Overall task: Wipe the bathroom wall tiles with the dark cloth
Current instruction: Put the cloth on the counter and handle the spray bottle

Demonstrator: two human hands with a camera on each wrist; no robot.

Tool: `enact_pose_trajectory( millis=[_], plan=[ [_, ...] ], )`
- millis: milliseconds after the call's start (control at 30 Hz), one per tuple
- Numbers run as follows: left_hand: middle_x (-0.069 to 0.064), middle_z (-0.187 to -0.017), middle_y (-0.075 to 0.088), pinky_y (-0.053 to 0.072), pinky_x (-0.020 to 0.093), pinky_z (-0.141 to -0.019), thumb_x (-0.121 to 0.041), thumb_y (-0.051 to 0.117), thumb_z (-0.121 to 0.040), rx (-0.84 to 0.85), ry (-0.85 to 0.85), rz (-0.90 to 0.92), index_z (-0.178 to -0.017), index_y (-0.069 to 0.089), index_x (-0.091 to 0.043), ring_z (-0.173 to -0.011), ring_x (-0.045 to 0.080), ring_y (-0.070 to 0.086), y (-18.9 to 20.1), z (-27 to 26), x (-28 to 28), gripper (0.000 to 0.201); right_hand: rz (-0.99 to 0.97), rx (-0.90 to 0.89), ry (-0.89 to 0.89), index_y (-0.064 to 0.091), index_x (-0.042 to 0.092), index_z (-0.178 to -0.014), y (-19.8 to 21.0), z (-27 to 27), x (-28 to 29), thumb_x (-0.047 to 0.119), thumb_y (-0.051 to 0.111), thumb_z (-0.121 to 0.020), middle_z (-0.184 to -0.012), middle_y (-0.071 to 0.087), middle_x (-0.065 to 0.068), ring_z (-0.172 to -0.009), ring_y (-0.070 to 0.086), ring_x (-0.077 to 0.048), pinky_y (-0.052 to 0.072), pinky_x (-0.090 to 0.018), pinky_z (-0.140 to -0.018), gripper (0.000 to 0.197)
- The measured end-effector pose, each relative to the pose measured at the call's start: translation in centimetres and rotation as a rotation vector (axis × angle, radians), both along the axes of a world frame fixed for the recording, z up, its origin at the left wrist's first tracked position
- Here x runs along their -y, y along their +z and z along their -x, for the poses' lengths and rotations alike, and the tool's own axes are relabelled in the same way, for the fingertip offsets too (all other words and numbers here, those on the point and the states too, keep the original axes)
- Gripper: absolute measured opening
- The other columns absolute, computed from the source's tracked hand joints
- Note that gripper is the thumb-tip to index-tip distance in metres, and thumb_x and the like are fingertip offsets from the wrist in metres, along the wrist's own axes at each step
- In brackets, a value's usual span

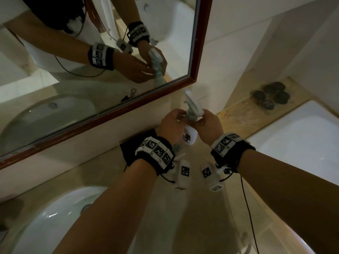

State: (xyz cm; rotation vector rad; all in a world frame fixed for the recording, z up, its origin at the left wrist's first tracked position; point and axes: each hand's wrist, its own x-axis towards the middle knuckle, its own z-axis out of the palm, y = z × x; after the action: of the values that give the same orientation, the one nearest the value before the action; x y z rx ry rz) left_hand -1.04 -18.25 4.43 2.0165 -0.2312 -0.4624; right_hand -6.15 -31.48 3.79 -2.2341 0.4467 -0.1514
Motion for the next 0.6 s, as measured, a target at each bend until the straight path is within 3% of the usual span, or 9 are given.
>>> enact_pose_trajectory(
  millis=[100,233,300,433,600],
  plan=[
    [-0.003,-0.109,0.063,0.049,0.03,-0.089,-0.02,0.056,-0.099,0.028,-0.02,0.03,-0.114,0.062,-0.021,-0.103,0.017,0.059,0.9,-0.2,-0.2,0.016,0.031,0.053,-0.015,0.065,0.005,-0.108,1.0,0.0,0.0,0.022,0.07,-0.089,-0.099,0.064,-0.019,-0.089,0.06,-0.035,0.033,-0.029,-0.069,0.026],
    [-0.005,-0.103,0.06,0.046,0.026,-0.081,-0.017,0.056,-0.099,0.091,0.006,0.068,-0.113,0.06,-0.021,-0.092,0.012,0.058,2.9,-0.8,-0.5,0.015,0.048,0.111,0.001,0.066,0.006,-0.109,3.2,-0.9,-0.4,0.023,0.072,-0.087,-0.1,0.064,-0.016,-0.088,0.059,-0.033,0.04,-0.035,-0.07,0.029],
    [-0.003,-0.102,0.061,0.045,0.026,-0.079,-0.017,0.058,-0.098,0.119,0.037,0.09,-0.111,0.058,-0.019,-0.089,0.014,0.058,3.9,-1.2,-0.9,0.014,0.049,0.13,0.036,0.065,0.005,-0.108,4.3,-1.5,-0.7,0.026,0.072,-0.087,-0.101,0.063,-0.015,-0.089,0.06,-0.031,0.046,-0.039,-0.075,0.031],
    [-0.001,-0.101,0.061,0.044,0.029,-0.08,-0.023,0.06,-0.098,0.145,0.077,0.081,-0.115,0.058,-0.012,-0.093,0.018,0.059,4.8,-1.7,-2.2,0.021,-0.022,0.077,0.112,0.063,0.009,-0.113,5.1,-2.4,-1.8,0.031,0.069,-0.089,-0.11,0.065,-0.01,-0.099,0.061,-0.023,0.05,-0.035,-0.087,0.033],
    [0.001,-0.102,0.06,0.046,0.032,-0.078,-0.025,0.059,-0.099,0.11,0.064,0.037,-0.109,0.054,-0.017,-0.093,0.021,0.06,3.7,-2.2,-4.2,0.014,-0.069,-0.004,0.119,0.062,0.012,-0.115,3.5,-3.3,-3.7,0.035,0.068,-0.089,-0.108,0.067,-0.004,-0.097,0.063,-0.02,0.052,-0.037,-0.088,0.035]
  ],
)
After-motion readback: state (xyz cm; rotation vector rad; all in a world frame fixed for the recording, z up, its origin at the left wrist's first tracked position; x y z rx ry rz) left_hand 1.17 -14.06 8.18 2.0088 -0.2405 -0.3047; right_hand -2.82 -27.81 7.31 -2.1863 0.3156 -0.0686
